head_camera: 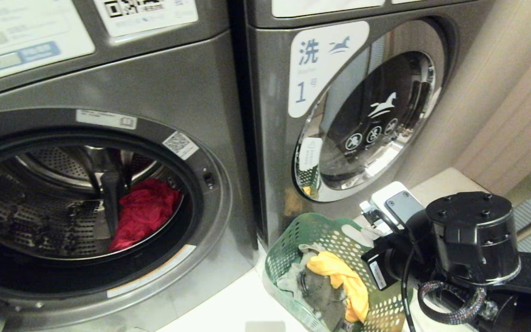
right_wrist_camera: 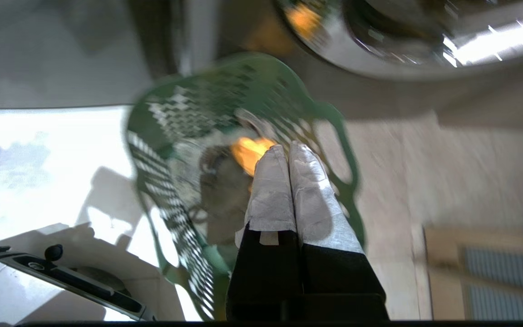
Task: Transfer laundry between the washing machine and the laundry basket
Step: Pick a cloth and place it into the basket
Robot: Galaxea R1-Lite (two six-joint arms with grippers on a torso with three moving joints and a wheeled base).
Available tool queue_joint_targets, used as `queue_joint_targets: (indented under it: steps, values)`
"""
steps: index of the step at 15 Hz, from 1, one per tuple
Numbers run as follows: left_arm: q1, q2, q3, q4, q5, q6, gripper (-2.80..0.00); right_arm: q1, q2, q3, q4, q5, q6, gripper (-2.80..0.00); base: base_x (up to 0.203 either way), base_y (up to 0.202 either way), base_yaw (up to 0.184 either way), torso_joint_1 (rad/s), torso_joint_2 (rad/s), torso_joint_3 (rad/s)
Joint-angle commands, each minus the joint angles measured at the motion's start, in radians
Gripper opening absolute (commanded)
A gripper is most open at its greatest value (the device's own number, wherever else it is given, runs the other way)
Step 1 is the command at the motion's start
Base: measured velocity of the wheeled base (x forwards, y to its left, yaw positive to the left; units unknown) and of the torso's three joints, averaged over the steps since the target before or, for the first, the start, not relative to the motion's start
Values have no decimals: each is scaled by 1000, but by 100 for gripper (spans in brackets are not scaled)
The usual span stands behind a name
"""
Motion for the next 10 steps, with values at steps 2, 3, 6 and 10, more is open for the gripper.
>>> queue_joint_targets:
  steps: [2, 3, 6, 10]
  values:
    - [1, 1, 0, 0, 0, -1, -280, 0, -2, 0, -3, -3, 0, -280, -1, -7, 180, 1, 1, 1]
    - [1, 1, 0, 0, 0, -1, -280, 0, -4, 1, -3, -3, 0, -280, 2, -8, 179, 6, 6, 1]
    - [1, 1, 0, 0, 0, -1, -280, 0, -6, 3, -3, -3, 0, -280, 2, -6, 178, 2, 2, 2]
    - [1, 1, 0, 0, -1, -1, -280, 0, -18, 12, -3, -3, 0, -280, 3, -7, 177, 3, 3, 3]
